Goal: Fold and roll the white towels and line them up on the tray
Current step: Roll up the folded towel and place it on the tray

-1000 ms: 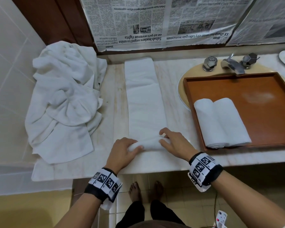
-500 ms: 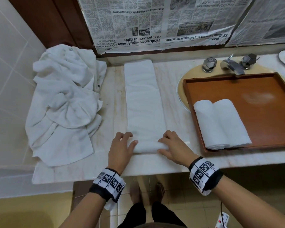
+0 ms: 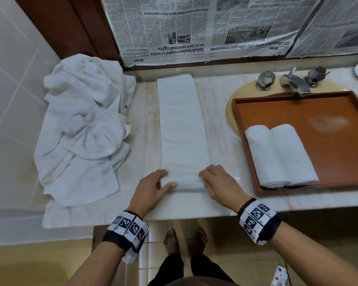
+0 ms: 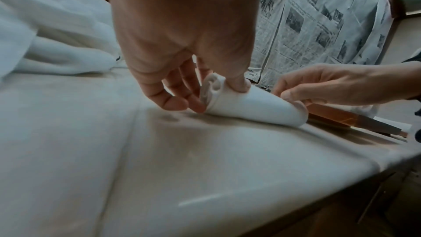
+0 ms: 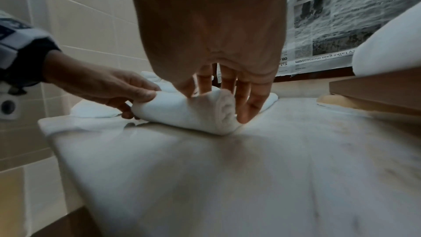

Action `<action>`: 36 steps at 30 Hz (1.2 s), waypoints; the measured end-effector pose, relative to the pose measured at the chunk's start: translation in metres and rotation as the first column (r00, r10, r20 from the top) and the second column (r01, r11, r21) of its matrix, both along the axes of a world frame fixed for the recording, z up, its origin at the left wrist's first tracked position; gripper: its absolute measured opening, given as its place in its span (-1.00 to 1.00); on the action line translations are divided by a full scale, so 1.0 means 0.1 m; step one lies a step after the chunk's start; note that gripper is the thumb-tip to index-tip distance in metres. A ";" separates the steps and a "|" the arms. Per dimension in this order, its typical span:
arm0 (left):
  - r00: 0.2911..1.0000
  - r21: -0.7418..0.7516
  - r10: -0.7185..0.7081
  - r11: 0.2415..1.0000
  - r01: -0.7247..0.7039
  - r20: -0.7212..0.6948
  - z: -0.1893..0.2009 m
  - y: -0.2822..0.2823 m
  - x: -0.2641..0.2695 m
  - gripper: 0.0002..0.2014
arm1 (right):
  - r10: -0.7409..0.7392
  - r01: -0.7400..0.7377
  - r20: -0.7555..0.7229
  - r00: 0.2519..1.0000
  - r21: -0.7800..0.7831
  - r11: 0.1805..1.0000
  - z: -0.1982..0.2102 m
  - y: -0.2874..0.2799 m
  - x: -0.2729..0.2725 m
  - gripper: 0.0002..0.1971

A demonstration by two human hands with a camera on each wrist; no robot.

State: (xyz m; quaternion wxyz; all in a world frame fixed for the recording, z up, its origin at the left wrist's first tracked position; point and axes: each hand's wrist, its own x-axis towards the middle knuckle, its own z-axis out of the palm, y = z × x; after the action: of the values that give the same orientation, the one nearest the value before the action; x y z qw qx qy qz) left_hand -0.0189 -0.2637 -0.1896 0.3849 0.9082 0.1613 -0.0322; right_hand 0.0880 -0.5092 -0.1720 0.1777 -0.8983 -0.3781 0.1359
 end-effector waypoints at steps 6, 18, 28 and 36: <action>0.975 -0.113 0.197 0.972 -0.207 -0.099 0.07 -0.05 0.15 -0.55 | -0.013 0.014 -0.062 0.998 0.019 1.000 -0.03 0.02 0.00 -0.59; 0.995 -0.080 0.079 0.994 -0.073 0.066 0.00 -0.02 -0.06 -0.51 | -0.072 0.088 -0.249 0.966 0.052 0.995 0.08 0.10 0.22 -0.68; 0.985 -0.162 0.094 0.980 -0.117 -0.145 0.05 0.05 0.08 -0.78 | -0.024 0.013 -0.148 0.989 -0.074 0.997 0.09 0.09 0.08 -0.56; 0.996 0.065 0.089 0.994 -0.090 0.012 0.15 -0.07 0.16 -0.84 | 0.016 -0.043 -0.166 0.986 -0.162 0.986 0.11 0.18 0.16 -0.52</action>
State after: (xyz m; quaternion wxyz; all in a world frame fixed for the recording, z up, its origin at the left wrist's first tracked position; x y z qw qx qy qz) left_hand -0.0033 -0.2708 -0.1749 0.3570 0.9122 0.2010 -0.0055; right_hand 0.1045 -0.4908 -0.1609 0.1310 -0.8900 -0.3631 0.2427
